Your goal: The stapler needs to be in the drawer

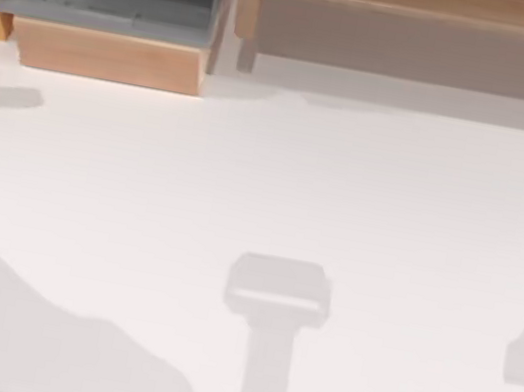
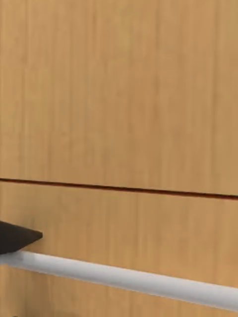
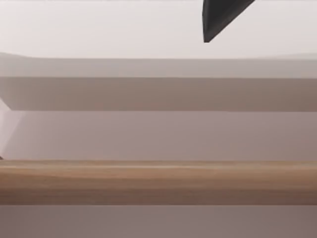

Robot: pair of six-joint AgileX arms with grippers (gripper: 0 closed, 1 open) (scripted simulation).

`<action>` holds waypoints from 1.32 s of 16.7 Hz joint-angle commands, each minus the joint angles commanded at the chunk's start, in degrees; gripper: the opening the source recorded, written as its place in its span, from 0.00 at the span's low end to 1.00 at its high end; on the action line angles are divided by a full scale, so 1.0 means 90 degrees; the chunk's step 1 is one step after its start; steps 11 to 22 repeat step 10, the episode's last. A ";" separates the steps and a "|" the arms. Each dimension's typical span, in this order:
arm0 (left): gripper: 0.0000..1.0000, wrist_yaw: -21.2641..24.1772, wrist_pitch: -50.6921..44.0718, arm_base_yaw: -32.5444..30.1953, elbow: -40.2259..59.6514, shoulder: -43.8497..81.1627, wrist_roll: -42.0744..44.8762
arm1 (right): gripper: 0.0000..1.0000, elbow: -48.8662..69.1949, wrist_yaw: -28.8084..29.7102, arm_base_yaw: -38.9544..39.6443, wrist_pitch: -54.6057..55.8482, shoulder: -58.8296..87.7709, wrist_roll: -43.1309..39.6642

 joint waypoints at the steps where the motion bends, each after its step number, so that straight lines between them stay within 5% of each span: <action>1: 0.75 0.0000 0.0000 0.0000 0.0000 0.0000 0.0000 | 1.00 0.0000 0.0000 0.0000 0.0000 0.0000 0.0000; 5: 1.00 0.0000 0.0000 0.0000 0.0000 0.0000 0.0000 | 1.00 0.0000 0.0000 0.0000 0.0000 0.0000 0.0000; 22: 1.00 0.0000 0.0000 0.0000 0.0000 0.0000 0.0000 | 1.00 0.0000 0.0000 0.0000 0.0000 0.0000 0.0000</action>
